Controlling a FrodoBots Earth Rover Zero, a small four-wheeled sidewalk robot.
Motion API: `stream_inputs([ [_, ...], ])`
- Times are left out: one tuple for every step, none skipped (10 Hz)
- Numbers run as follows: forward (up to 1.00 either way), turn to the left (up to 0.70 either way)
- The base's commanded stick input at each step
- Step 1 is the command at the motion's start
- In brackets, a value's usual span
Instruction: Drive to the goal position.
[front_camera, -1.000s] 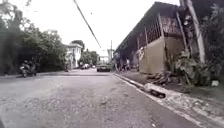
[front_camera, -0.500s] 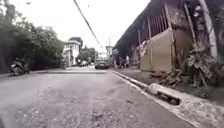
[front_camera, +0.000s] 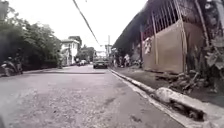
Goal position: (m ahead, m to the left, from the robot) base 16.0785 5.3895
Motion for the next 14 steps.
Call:
stream_inputs([
  [1.0,0.0],
  [1.0,0.0],
  [1.0,0.0],
  [1.0,0.0],
  [1.0,0.0],
  [1.0,0.03],
  [1.0,0.23],
  [1.0,0.01],
  [1.0,0.0],
  [1.0,0.0],
  [1.0,0.0],
  [1.0,0.0],
  [1.0,0.0],
  [1.0,0.0],
])
